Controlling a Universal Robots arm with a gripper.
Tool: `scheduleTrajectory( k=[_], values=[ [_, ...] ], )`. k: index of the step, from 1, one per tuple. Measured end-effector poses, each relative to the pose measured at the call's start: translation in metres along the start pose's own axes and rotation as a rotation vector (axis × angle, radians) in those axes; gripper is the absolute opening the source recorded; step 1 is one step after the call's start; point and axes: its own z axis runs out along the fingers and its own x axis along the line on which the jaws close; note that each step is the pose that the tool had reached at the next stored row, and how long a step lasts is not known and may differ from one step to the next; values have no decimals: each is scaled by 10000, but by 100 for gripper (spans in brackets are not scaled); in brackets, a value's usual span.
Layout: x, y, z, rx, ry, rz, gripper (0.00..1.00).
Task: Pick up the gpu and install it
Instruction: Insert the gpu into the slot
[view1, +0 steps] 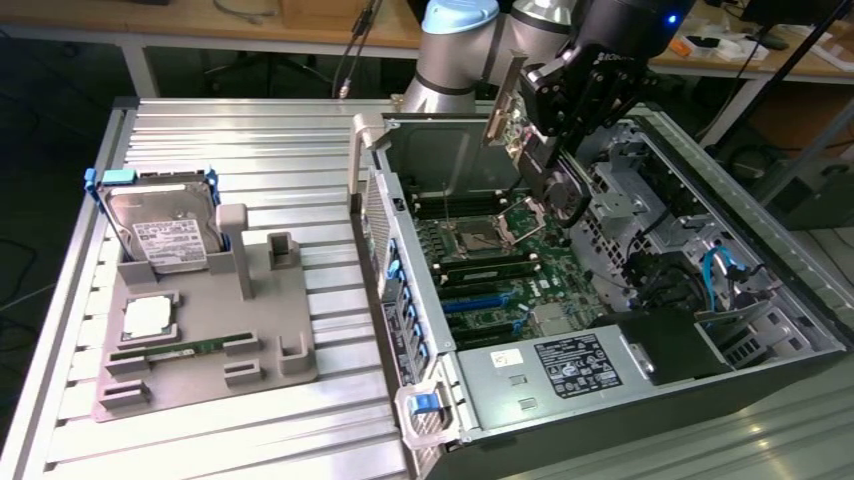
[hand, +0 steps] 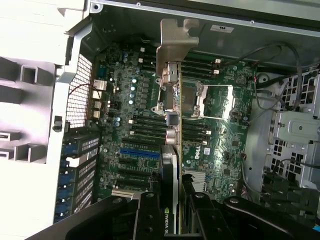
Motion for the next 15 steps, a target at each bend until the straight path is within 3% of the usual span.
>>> scheduleTrajectory(
  k=[15],
  values=[
    [0,3,0,-4,9,-241,27]
  ],
)
